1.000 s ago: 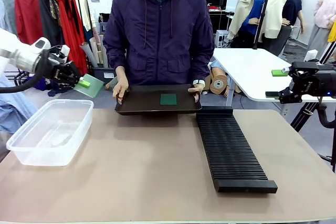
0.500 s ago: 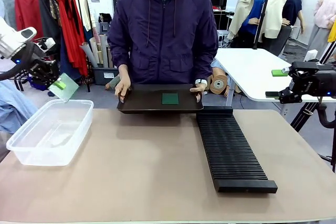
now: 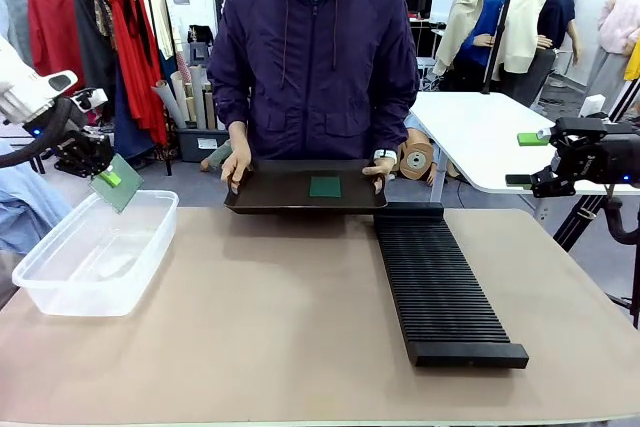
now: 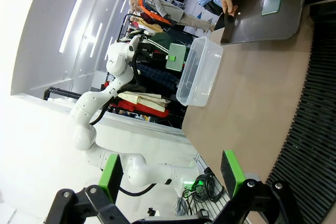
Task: Sort PCBs into racks and boxes based on the side picked up.
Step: If the short side of the Blank PCB is picked up, insert it into the PCB Rack ; if the long side is picked up, place it in the Organizing box.
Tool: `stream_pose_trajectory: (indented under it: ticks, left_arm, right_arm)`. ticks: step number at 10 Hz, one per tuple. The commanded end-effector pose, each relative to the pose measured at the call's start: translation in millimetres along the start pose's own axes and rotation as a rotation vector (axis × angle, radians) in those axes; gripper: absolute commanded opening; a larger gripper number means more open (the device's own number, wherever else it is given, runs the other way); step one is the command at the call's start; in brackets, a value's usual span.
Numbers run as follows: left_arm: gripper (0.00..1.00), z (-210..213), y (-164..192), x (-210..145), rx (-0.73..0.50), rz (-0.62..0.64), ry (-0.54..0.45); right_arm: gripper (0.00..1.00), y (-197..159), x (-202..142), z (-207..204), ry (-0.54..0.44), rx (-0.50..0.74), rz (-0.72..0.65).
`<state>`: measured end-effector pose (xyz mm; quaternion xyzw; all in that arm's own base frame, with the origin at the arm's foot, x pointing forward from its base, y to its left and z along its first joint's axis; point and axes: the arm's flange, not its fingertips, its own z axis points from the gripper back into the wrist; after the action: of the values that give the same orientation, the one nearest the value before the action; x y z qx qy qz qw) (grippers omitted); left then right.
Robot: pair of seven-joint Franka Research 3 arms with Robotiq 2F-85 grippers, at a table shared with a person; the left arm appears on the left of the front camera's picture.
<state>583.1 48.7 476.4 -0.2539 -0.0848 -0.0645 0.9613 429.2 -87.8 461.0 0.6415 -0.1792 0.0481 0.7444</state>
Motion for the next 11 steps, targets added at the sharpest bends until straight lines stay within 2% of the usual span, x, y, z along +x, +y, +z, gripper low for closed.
stream_pose_trajectory:
  ticks: [1,5,8,11]
  left_arm:
    - [0.0,-18.8,5.7,-1.5,-0.005,0.039,0.006]
    - [0.0,-59.3,20.7,-9.7,0.015,0.073,0.092]
    - [0.0,-93.2,35.2,-12.5,0.066,0.079,0.09]
    - [0.0,-118.6,46.0,-18.9,0.006,0.089,0.098]
  right_arm:
    - [1.0,1.5,-0.3,-0.3,-0.002,0.001,0.007]
    - [1.0,1.5,-0.3,-0.3,-0.002,0.001,0.007]
    - [1.0,1.5,-0.3,-0.3,-0.002,0.001,0.007]
    - [1.0,1.5,-0.3,-0.3,-0.002,0.001,0.007]
